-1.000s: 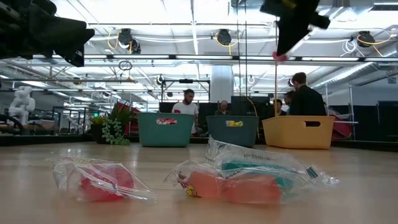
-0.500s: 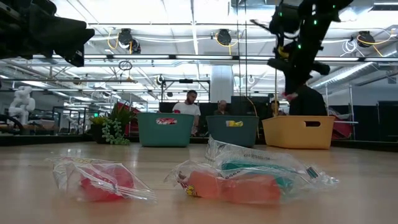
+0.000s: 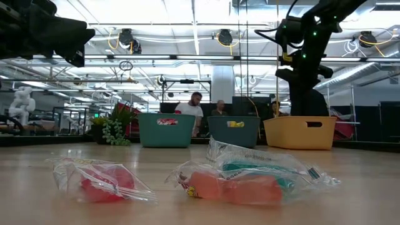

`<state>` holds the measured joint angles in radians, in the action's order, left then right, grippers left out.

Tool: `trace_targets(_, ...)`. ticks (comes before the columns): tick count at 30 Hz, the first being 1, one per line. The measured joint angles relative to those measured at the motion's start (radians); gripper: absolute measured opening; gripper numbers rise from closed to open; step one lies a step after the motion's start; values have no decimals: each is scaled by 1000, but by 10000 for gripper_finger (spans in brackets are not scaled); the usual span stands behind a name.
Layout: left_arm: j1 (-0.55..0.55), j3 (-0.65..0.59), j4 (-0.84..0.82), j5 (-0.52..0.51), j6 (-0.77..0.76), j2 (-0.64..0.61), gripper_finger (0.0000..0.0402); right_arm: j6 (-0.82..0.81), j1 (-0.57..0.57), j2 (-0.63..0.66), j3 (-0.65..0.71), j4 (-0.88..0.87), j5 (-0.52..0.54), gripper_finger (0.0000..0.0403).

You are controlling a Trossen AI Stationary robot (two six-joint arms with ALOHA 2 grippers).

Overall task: Sort candy
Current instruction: Put the red gummy candy into the yellow bin, then put the blue gummy candy into the yellow bin

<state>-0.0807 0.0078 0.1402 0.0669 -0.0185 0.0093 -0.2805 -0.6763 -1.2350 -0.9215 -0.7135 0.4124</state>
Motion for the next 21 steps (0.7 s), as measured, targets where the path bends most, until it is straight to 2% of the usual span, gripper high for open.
trace_targets(4, 0, 0, 0, 0, 0, 0, 114, 20, -6, 0, 0, 0, -2, 163)
trace_targets(6, 0, 0, 0, 0, 0, 0, 114, 72, -5, 1, 0, 0, -35, 174)
trace_targets(10, 0, 0, 0, 0, 0, 0, 114, 124, -2, 2, 0, 9, -163, 182)
trace_targets(17, 0, 0, 0, 0, 0, 0, 114, 207, 79, 3, 0, 70, -517, 178)
trace_targets(19, 0, 0, 0, 0, 0, 0, 114, 219, 134, 3, 0, 89, -568, 173)
trace_targets(21, 0, 0, 0, 0, 0, 0, 114, 222, 209, 3, 0, 116, -573, 166)
